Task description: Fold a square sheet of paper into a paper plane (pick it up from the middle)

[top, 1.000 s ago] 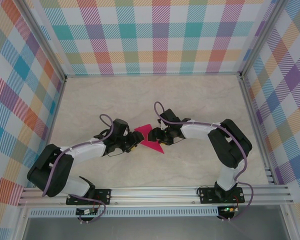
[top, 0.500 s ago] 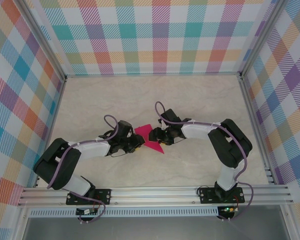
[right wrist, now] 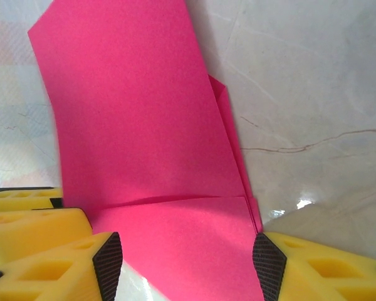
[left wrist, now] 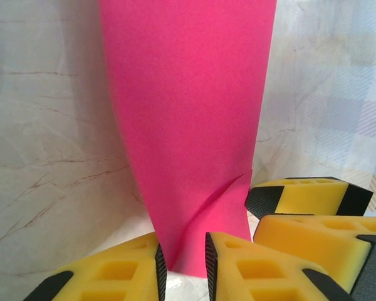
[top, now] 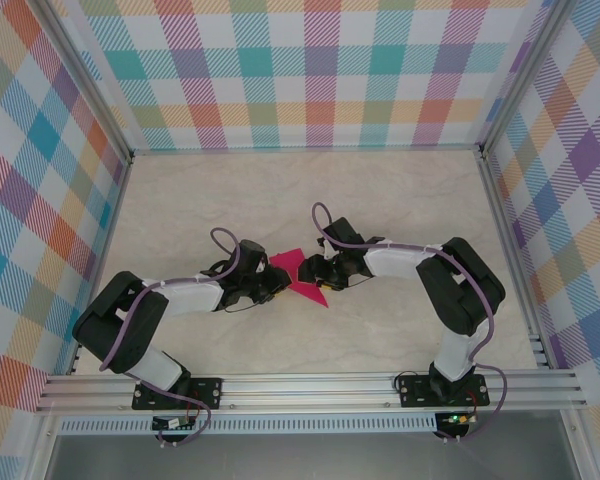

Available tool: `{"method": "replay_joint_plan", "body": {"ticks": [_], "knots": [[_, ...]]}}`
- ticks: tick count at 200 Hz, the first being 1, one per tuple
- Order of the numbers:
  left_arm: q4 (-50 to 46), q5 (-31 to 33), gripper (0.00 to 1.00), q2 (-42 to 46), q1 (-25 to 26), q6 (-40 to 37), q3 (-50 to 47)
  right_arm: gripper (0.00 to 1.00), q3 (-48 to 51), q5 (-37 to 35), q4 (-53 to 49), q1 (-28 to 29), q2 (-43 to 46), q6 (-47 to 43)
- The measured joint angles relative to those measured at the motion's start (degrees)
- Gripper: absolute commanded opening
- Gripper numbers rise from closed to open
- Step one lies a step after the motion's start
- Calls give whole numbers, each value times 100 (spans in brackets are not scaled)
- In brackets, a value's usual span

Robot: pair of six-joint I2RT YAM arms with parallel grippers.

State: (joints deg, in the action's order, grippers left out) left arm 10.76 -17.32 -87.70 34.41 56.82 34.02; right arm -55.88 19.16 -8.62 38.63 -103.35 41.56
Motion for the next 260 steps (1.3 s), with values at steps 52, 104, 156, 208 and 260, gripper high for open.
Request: {"method": "replay_joint_plan", "body": {"ticks": [52,104,156,208,260], "knots": [[-20,2,6,-11,0,-72,68,73,107,-15,101,-2,122,-223],[-413,52,5,-11,9,-66,367,83,564,-608,282,-2,1001,-1123],[-964,254,5,-9,142,44,684,76,2142,-957,1775,11,2262,-2461],[-1309,350,5,-9,162,260,890,70,2546,-1545,2559,597,2400,-3633],[-1528,348,5,-9,184,387,1043,64,2463,-2131,3099,1165,1644,-4424]]}}
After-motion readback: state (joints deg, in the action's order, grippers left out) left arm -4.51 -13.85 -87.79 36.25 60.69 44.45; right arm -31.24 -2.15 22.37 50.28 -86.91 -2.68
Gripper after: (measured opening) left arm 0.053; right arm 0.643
